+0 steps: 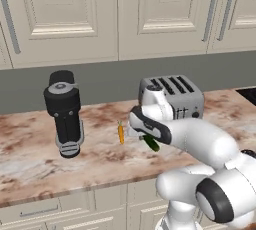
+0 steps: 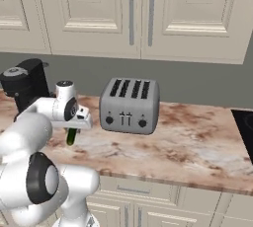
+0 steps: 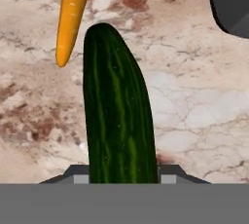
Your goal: Place the two vegetables and bowl onto the tray for setting up a vegetable dip station.
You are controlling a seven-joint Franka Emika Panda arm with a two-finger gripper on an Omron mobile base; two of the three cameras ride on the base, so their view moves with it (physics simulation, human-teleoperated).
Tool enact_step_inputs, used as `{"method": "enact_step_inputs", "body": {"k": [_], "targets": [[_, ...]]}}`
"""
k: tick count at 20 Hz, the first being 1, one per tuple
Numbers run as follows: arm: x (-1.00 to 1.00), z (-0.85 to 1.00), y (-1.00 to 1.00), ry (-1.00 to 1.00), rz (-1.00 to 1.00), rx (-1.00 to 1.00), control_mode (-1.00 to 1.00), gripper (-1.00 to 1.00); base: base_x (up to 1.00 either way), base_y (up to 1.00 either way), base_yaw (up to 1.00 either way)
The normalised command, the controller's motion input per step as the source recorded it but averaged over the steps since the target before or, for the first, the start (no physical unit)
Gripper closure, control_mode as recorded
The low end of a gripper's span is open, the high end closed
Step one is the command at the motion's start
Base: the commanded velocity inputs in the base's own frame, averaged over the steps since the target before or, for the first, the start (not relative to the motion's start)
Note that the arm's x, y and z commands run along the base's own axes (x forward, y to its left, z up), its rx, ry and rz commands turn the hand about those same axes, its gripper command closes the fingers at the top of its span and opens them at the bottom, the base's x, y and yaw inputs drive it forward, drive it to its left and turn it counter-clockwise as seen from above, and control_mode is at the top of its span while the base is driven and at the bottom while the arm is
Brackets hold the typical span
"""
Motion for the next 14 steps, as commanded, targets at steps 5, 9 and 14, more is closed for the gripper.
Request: {"method": "enact_step_inputs", "body": {"k": [5, 9, 14], "targets": [[-0.15, 0.41, -0.21, 0.05, -0.02, 0.00, -1.00, 1.00, 0.00, 0.00, 0.00], [-0.34, 0.30, -0.29, 0.01, 0.00, 0.00, -1.00, 1.00, 0.00, 0.00, 0.00], [-0.53, 0.38, -0.20, 0.01, 0.00, 0.00, -1.00, 1.00, 0.00, 0.00, 0.00]]}}
